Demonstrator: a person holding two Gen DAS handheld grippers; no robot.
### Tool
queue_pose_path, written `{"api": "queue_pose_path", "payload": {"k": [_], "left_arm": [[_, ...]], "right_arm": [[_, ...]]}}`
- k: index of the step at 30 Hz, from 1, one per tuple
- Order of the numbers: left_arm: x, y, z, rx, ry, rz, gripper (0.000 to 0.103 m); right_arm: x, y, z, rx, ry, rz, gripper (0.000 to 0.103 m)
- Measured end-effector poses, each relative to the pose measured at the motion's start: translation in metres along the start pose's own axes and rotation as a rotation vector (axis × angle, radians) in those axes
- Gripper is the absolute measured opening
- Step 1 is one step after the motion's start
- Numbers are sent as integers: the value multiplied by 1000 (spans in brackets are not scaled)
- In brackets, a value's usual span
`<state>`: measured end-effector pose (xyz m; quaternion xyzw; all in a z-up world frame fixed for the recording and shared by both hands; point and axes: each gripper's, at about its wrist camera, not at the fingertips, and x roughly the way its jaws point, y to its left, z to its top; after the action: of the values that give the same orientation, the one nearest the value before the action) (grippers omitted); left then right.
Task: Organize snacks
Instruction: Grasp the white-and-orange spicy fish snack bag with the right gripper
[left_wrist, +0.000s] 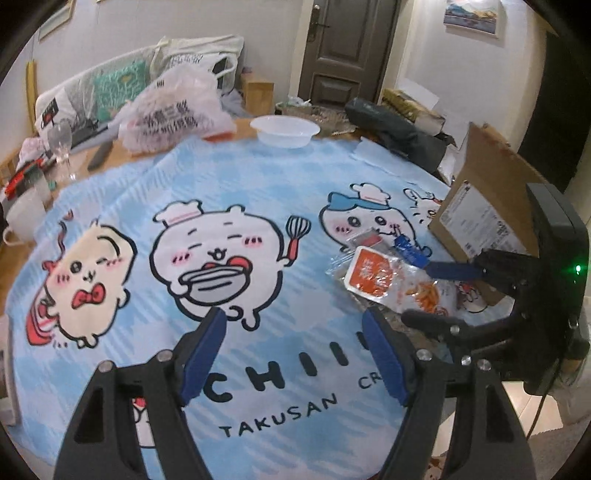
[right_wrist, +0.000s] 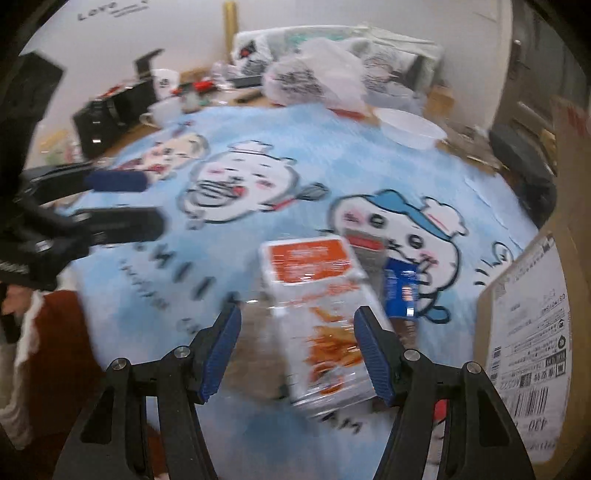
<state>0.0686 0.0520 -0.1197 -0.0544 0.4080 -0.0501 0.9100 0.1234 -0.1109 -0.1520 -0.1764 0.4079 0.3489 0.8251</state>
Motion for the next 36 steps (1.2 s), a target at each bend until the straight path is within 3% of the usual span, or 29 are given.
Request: {"api": "queue_pose_path", "payload": {"k": [10, 18, 21, 25, 31, 34, 36], "left_arm": [[22, -5, 7, 9, 22, -40, 73], [23, -5, 8, 12, 21, -45, 73], [23, -4, 8, 8, 20, -46, 73], [20, -2, 7, 5, 17, -43, 73], [16, 2, 5, -4, 13, -36, 73], [13, 2, 4, -7, 12, -34, 73], [11, 2, 3, -6, 13, -33, 73]], "right_arm": [[20, -13, 7, -12, -11, 26, 70], [15, -11, 7, 29, 26, 161, 70], [15, -5, 8, 3, 17, 95, 70], [21, -6, 9, 50, -1, 112, 80], [29, 1, 12, 75, -28, 32, 80], [30, 8, 11, 38, -39, -43, 66], [30, 7, 10, 44, -37, -39, 63]]}}
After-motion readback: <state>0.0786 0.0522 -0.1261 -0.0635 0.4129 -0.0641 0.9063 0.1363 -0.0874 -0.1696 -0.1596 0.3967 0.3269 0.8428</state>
